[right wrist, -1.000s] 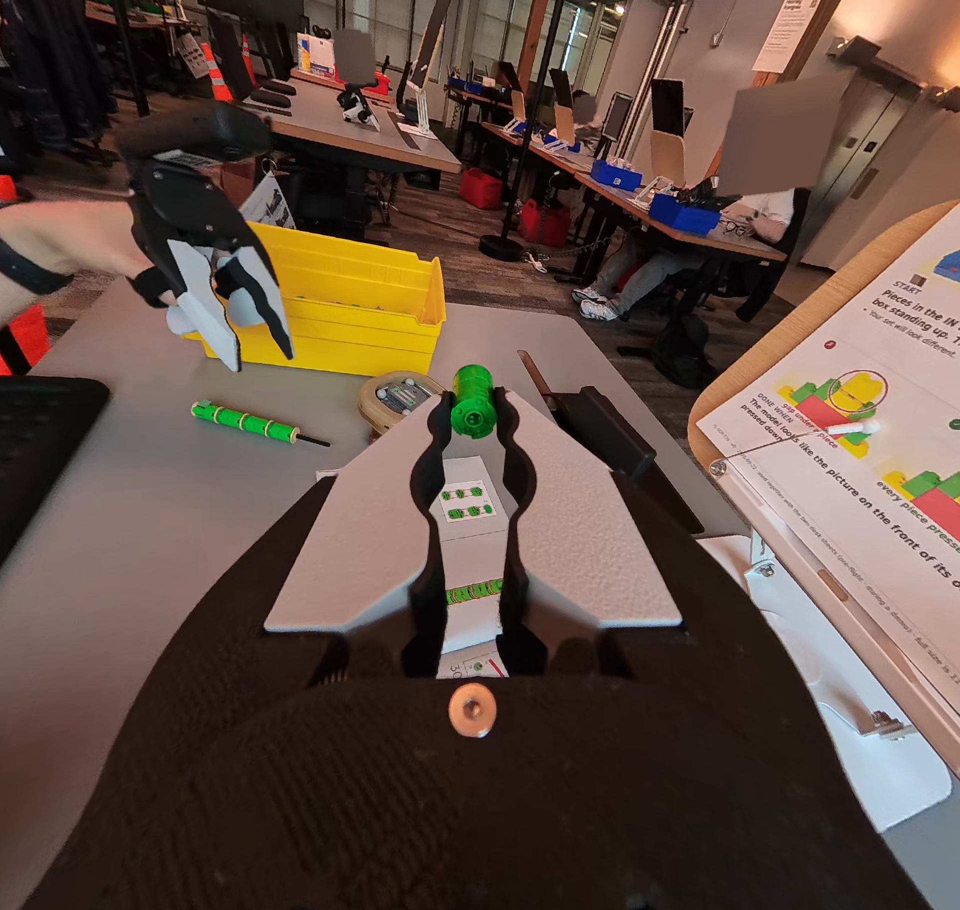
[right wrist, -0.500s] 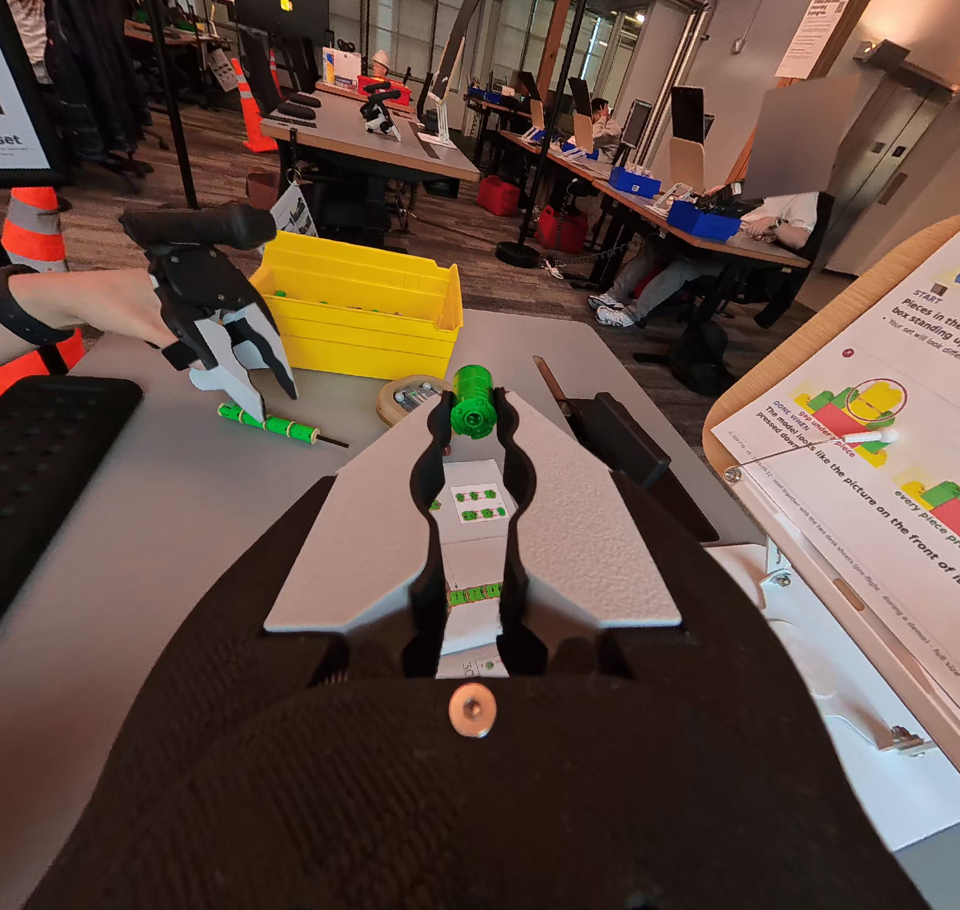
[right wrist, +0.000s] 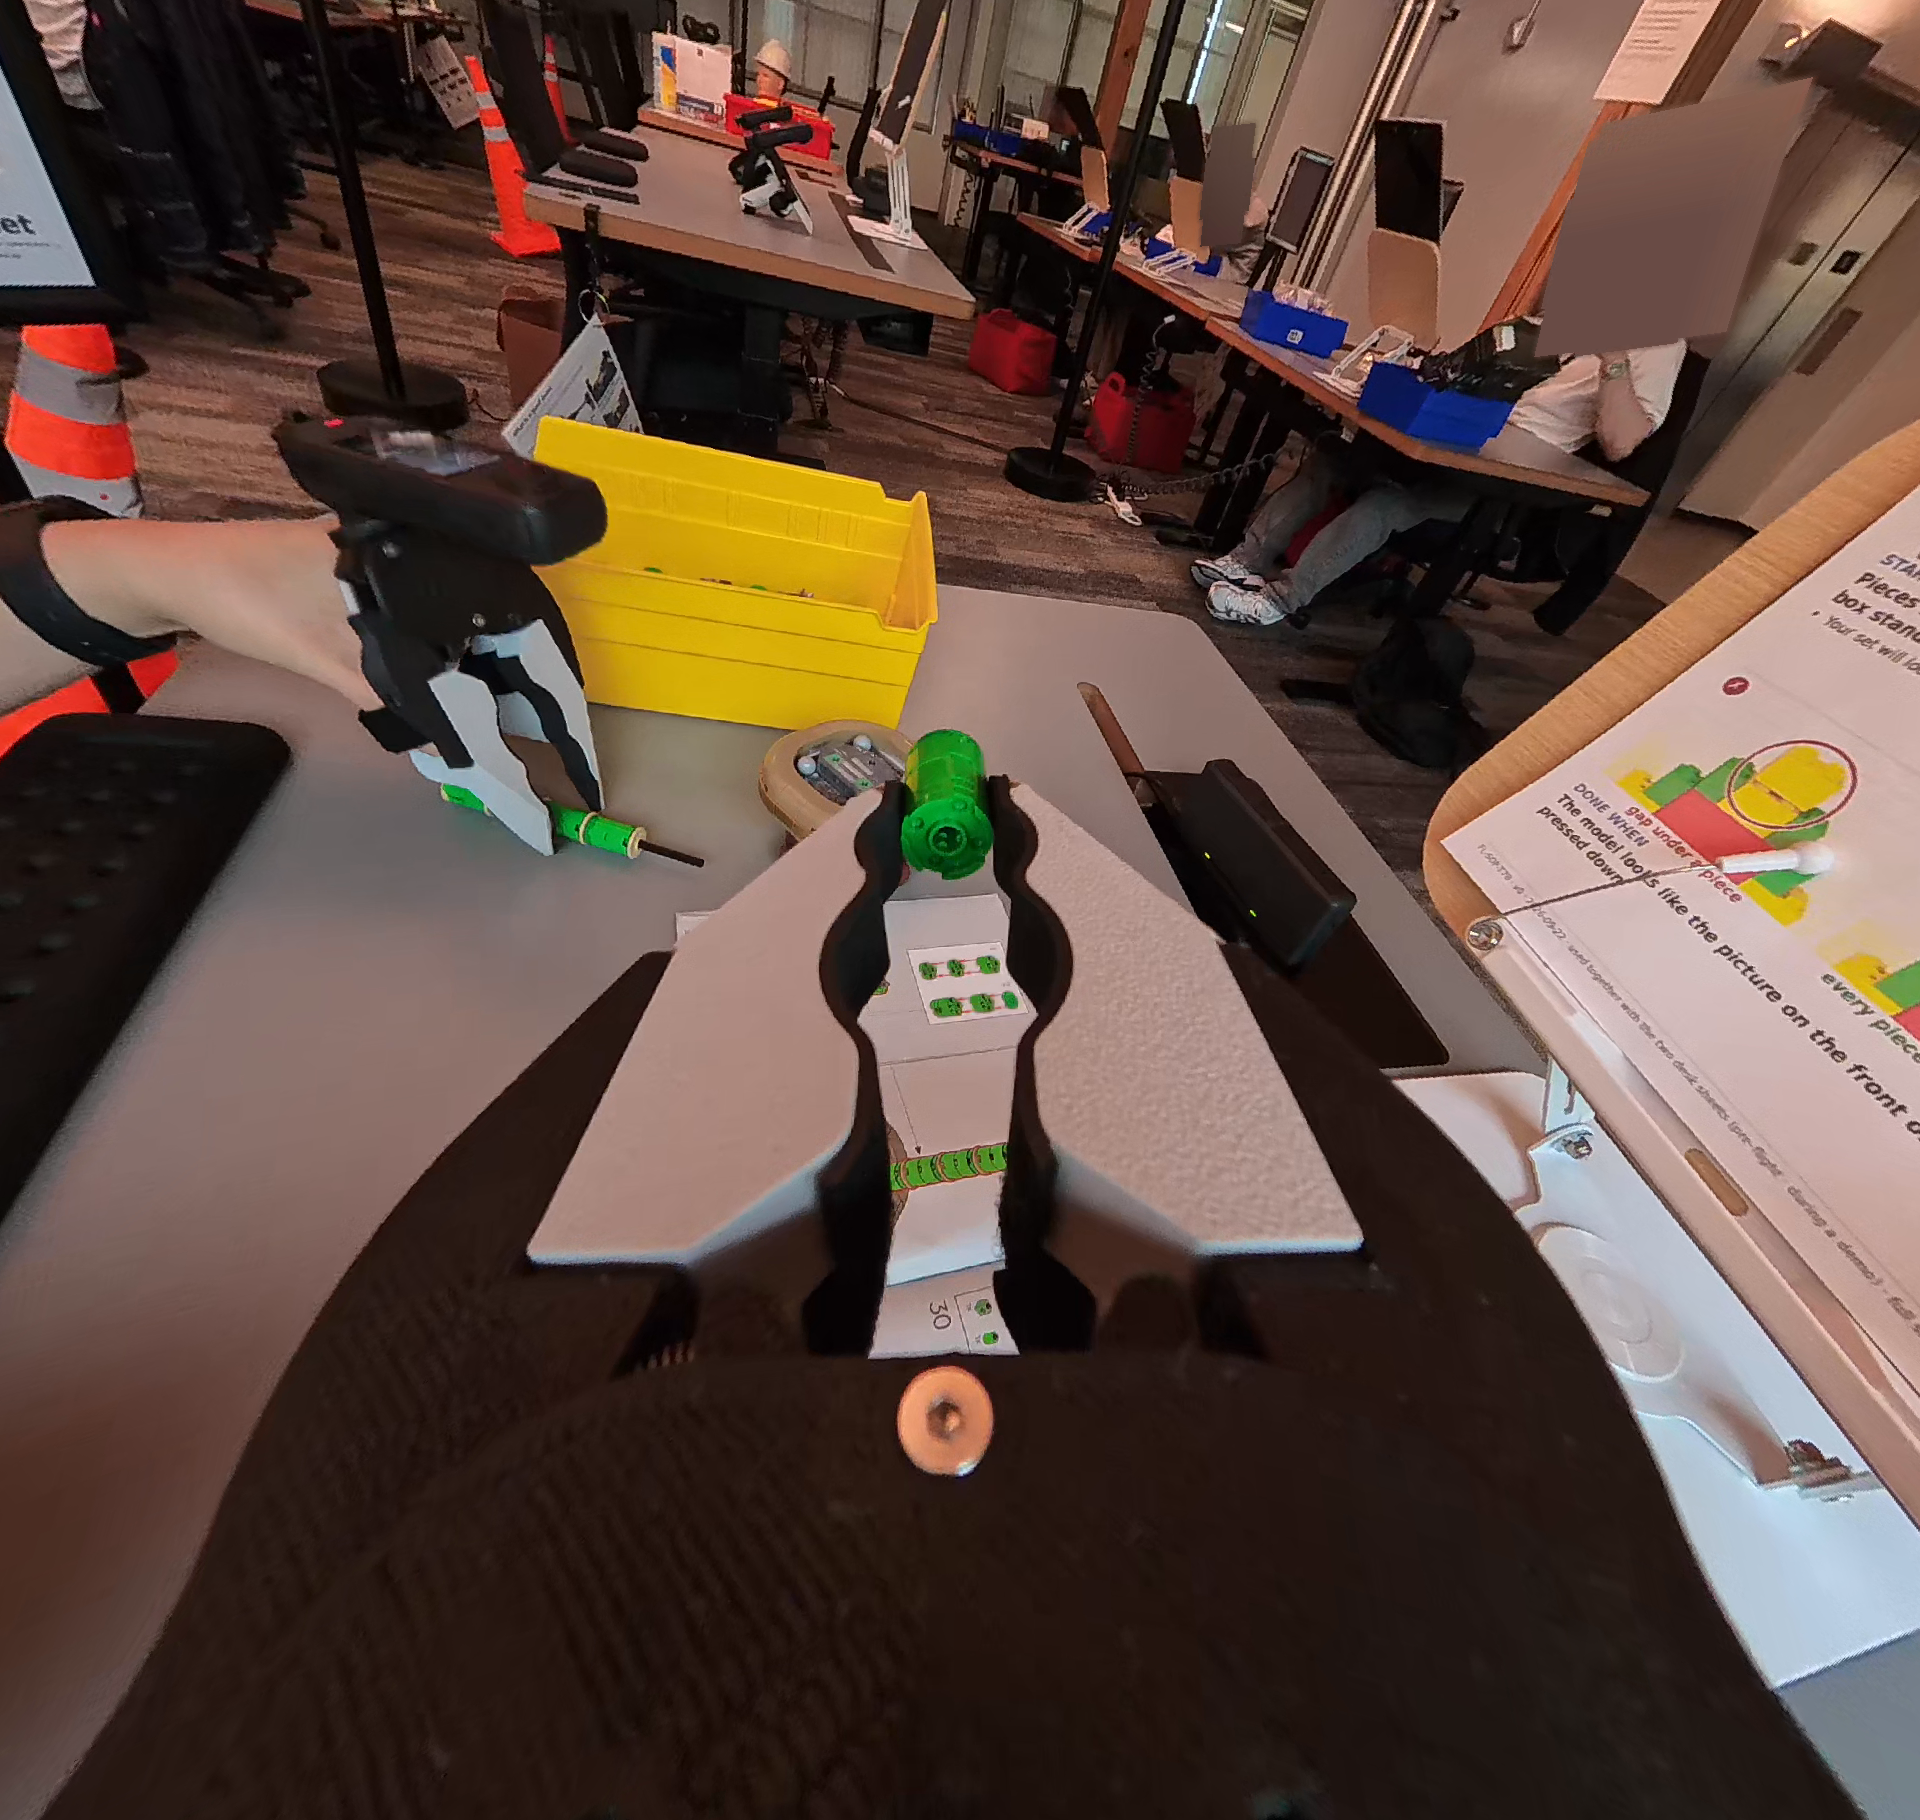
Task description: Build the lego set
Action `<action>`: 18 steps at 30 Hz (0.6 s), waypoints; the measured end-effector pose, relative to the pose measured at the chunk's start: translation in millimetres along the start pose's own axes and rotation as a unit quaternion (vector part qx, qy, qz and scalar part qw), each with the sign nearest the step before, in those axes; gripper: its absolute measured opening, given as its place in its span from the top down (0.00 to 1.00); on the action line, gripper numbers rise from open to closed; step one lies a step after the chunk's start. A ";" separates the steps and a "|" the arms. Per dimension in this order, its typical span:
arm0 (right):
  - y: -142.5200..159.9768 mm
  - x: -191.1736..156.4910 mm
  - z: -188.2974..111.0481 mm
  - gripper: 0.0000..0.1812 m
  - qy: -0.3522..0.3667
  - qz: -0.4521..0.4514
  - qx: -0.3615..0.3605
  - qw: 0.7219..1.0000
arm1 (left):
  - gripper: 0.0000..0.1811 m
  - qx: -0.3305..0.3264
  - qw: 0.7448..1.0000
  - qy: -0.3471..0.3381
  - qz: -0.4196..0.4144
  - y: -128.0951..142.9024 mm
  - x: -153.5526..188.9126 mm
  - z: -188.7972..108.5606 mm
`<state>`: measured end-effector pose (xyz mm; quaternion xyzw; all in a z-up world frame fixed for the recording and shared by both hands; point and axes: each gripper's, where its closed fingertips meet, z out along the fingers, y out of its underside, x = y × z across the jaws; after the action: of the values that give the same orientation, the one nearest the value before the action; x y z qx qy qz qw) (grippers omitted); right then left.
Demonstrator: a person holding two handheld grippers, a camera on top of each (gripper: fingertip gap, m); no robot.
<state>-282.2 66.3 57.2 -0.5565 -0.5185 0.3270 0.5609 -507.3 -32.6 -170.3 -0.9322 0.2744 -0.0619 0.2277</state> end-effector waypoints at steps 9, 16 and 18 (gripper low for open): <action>-0.3 3.7 -3.6 0.92 0.004 0.006 0.003 1.000 | 0.82 -0.013 1.000 -0.006 0.004 5.2 -0.6 1.9; 1.7 2.1 0.0 0.91 0.002 0.003 -0.005 1.000 | 0.82 -0.032 0.999 -0.007 -0.001 5.7 -0.1 2.1; 1.8 1.8 0.3 0.91 0.002 0.003 -0.005 1.000 | 0.84 -0.036 0.999 -0.007 0.002 5.4 0.1 2.2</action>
<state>-281.6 68.4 55.8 -0.5614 -0.5178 0.3249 0.5578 -509.3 -35.9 -174.8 -0.9397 0.2767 -0.0449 0.1959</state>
